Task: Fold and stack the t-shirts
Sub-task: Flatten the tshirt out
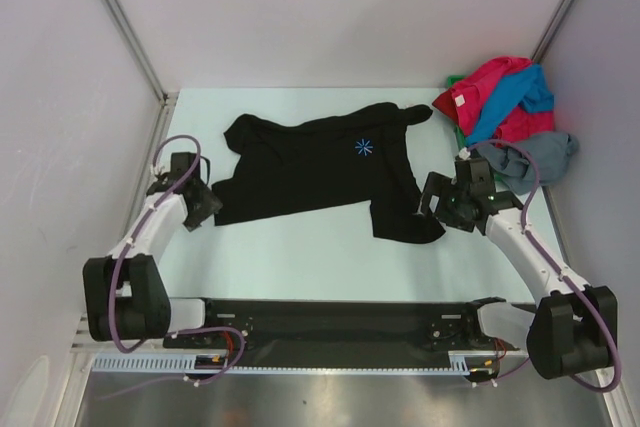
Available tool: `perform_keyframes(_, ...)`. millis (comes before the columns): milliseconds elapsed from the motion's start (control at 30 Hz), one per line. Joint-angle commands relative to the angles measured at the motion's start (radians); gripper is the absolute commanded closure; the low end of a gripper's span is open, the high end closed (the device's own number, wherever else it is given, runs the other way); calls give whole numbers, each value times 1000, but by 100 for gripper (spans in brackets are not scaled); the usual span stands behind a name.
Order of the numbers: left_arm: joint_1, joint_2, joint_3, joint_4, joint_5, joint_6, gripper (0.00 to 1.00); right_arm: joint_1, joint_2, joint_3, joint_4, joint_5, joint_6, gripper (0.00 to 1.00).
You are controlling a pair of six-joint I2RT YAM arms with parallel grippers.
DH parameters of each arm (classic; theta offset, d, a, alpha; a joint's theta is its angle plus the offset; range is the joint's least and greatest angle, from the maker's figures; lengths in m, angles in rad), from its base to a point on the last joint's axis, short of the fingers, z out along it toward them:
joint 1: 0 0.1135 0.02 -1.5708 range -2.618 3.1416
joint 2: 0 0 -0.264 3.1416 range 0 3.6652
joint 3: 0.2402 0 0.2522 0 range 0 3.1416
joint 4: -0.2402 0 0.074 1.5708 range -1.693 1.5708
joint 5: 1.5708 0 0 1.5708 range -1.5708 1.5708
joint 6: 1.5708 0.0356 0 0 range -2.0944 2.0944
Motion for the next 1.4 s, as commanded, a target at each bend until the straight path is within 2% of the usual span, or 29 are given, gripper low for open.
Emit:
perform_keyframes(0, -2, 20, -51, 36, 85, -117, 43, -3, -52, -14, 30, 11, 39, 2)
perform_keyframes(133, -4, 66, -65, 74, 101, -137, 46, -6, -81, -17, 26, 28, 45, 4)
perform_keyframes(267, -1, 144, -43, 81, 64, -131, 45, -9, -92, -24, 26, 36, 43, 4)
perform_keyframes(500, -1, 188, -26, 111, 22, -122, 45, -11, -96, -37, 21, 39, 51, 4)
perform_keyframes(800, 4, 227, -2, 141, 13, -114, 51, -15, -87, -46, 27, 43, 47, 4)
perform_keyframes(1000, 4, 199, -5, 138, 24, -123, 47, -15, -80, -52, 37, 42, 48, 4)
perform_keyframes(1233, 4, 265, 3, 144, 32, -132, 45, -15, -73, -54, 43, 45, 60, 4)
perform_keyframes(1333, 4, 290, 3, 153, 48, -135, 50, -14, -73, -54, 27, 115, 103, 4)
perform_keyframes(1367, 4, 291, 3, 151, 48, -135, 54, -17, -64, -44, 5, 134, 115, 4)
